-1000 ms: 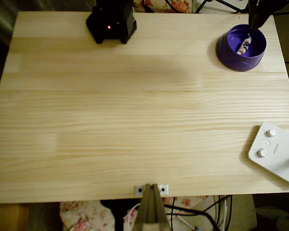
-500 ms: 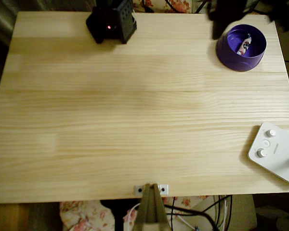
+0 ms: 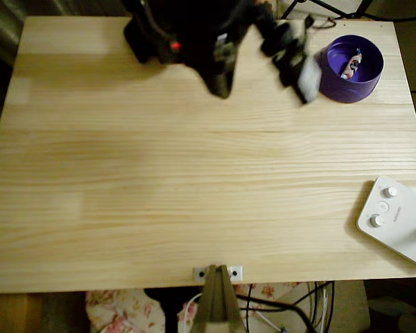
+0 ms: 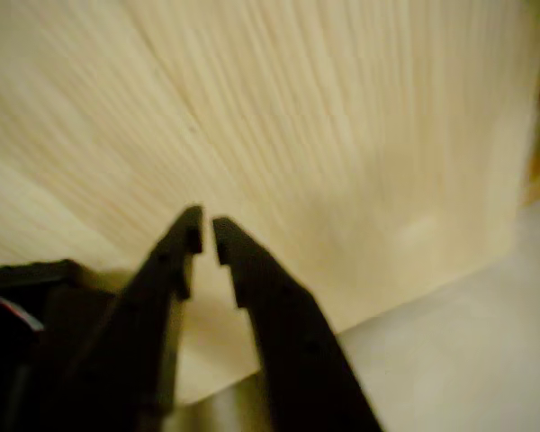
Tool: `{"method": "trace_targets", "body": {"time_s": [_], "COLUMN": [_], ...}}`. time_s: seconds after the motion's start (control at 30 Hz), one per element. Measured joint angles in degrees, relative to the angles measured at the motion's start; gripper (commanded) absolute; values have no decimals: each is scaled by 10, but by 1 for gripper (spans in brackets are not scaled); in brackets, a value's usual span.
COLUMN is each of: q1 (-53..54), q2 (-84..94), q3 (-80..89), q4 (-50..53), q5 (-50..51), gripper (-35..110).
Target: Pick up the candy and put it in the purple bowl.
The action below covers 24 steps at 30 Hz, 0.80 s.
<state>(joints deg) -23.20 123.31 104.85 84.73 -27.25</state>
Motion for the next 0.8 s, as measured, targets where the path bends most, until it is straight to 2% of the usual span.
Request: {"method": "trace_targets", "body": {"time_s": [0.13,0.23,0.63,0.8], "q1": [66,120,301,355], "q2": [26,63,236,308], "q3": [52,108,352,423], "q4": [-49,-101,-262,-287], "q5": [121,174,175,166], "gripper": [0,0,-1,-1]}}
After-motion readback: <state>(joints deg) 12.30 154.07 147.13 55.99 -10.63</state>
